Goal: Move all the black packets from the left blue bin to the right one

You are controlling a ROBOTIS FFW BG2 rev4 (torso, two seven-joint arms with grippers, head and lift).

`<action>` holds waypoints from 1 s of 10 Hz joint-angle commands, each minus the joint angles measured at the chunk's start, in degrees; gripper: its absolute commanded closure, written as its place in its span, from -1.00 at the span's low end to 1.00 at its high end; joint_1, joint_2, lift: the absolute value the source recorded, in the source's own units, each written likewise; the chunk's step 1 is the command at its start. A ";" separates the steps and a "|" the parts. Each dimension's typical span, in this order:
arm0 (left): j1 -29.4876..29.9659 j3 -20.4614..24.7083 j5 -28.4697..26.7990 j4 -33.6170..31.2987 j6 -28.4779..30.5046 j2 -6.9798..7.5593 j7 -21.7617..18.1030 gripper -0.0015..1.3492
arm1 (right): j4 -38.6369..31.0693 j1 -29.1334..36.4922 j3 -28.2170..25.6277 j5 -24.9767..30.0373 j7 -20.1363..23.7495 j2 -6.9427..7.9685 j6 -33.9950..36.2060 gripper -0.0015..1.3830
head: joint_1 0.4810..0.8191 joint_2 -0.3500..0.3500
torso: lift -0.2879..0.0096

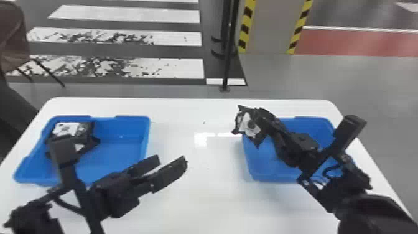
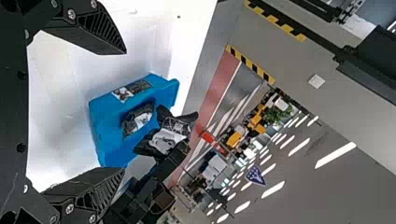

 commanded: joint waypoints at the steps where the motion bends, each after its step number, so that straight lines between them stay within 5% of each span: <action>1: 3.11 3.68 -0.09 -2.87 0.07 -0.85 0.00 -0.79 | 7.88 -3.49 -1.43 1.45 -1.37 -1.12 -2.37 0.84 | 0.27 -0.29 | -0.01; 2: 4.09 5.62 -0.21 -4.00 0.07 -1.12 0.00 -0.79 | 11.25 -5.04 -1.43 2.25 -2.69 -1.92 -2.37 0.84 | 0.27 -0.33 | -0.01; 3: 4.79 7.68 -0.55 -5.12 0.07 -1.47 0.00 -0.79 | 13.65 -5.60 -1.66 2.82 -3.92 -2.27 -2.65 0.47 | 0.27 -0.34 | -0.01; 4: 5.36 9.62 -1.01 -5.97 0.21 -1.82 0.00 -0.79 | 13.08 -4.20 -2.11 3.62 -5.94 -2.27 -3.49 -0.36 | 0.27 -0.34 | -0.01; 5: 5.78 11.45 -1.46 -6.67 0.36 -2.00 0.00 -0.79 | 10.55 -1.39 -2.23 3.74 -7.43 -2.27 -5.04 -0.92 | 0.27 -0.33 | -0.01; 8: 5.92 15.44 -4.21 -8.22 0.07 -2.17 0.00 -0.79 | -10.82 16.61 -2.23 10.59 -10.68 -1.56 -12.07 -0.71 | 0.27 -0.24 | -0.01; 10: 5.64 19.10 -8.32 -8.22 -0.07 -2.44 0.00 -0.76 | -25.31 29.69 -0.52 13.68 -10.60 0.28 -12.21 -0.69 | 0.27 -0.02 | -0.01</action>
